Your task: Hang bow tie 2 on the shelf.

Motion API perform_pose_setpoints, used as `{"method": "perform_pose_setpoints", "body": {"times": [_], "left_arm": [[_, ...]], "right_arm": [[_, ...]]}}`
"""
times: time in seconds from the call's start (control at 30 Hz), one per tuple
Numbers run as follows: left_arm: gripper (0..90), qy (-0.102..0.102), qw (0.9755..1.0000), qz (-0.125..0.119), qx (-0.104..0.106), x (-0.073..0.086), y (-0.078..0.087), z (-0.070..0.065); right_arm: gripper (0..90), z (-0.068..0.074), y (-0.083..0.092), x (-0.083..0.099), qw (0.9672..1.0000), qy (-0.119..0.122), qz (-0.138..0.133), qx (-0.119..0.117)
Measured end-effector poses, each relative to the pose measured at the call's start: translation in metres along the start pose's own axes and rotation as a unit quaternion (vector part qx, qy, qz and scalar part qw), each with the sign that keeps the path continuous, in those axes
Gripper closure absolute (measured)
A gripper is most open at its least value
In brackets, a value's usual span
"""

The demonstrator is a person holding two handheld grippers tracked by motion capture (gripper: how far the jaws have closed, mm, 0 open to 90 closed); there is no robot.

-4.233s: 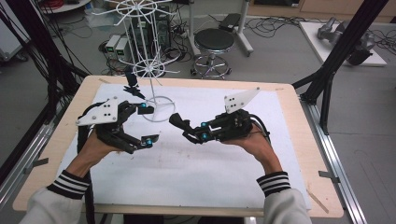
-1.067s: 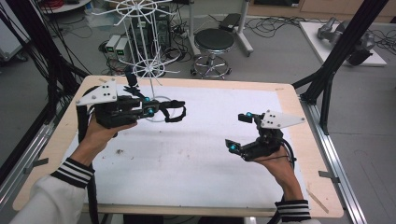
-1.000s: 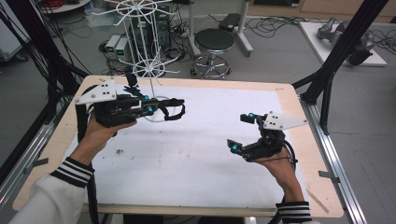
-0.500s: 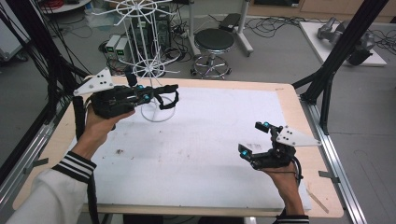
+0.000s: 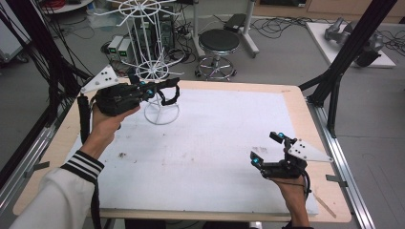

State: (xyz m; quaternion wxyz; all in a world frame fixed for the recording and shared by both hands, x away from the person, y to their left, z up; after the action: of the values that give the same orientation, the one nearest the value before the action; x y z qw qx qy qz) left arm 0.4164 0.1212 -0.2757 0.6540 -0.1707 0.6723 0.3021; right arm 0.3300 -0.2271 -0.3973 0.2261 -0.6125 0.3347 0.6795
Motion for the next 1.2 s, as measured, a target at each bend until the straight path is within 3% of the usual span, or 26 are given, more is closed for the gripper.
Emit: {"method": "perform_pose_setpoints", "body": {"times": [0.13,0.2,0.4,0.7,0.73,0.8,0.9,1.07,1.2], "left_arm": [[81.1,0.009,0.9998,0.001,-0.015,0.001,-0.002,0.007],[81.1,0.013,0.9997,0.001,-0.019,0.002,-0.002,0.009],[81.1,0.013,0.9990,0.014,-0.042,0.004,-0.004,0.017],[81.0,0.021,0.9970,0.037,-0.065,0.007,-0.012,0.028],[81.0,0.028,0.9968,0.039,-0.064,0.008,-0.013,0.030],[81.0,0.027,0.9963,0.042,-0.070,0.009,-0.013,0.032],[80.9,0.027,0.9956,0.050,-0.074,0.012,-0.015,0.034],[80.9,0.029,0.9949,0.053,-0.081,0.015,-0.017,0.038],[80.4,0.025,0.9940,0.064,-0.085,0.018,-0.019,0.039]], "right_arm": [[0.6,-0.002,0.002,0.008,0.9997,-0.018,-0.006,0.018],[0.6,-0.003,0.002,0.012,0.9994,-0.016,0.005,0.031],[0.6,-0.006,0.004,0.009,0.9982,-0.011,-0.006,0.059],[0.6,-0.011,0.008,0.012,0.9948,-0.010,0.006,0.101],[0.6,-0.010,0.009,0.013,0.9948,-0.011,0.006,0.101],[0.6,-0.011,0.011,0.014,0.9947,-0.008,-0.022,0.101],[0.6,-0.014,0.013,0.024,0.9935,-0.021,-0.021,0.110],[0.7,-0.018,0.010,0.034,0.9919,-0.009,-0.025,0.124],[0.7,-0.020,0.007,0.041,0.9913,-0.013,-0.031,0.127]]}}
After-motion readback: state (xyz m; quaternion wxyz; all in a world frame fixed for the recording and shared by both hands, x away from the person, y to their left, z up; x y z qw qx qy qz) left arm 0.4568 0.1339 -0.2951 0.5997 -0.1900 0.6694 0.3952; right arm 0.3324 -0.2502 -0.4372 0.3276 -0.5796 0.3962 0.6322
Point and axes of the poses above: each handheld gripper's, and its own axes: y roughly backward along the jaws, x roughly out of its underside, z roughly to its left, the point moved 9 cm from there along -y, roughly forward along the jaws, and after that the axes turned 3 degrees about z, right-handed, at the moved point
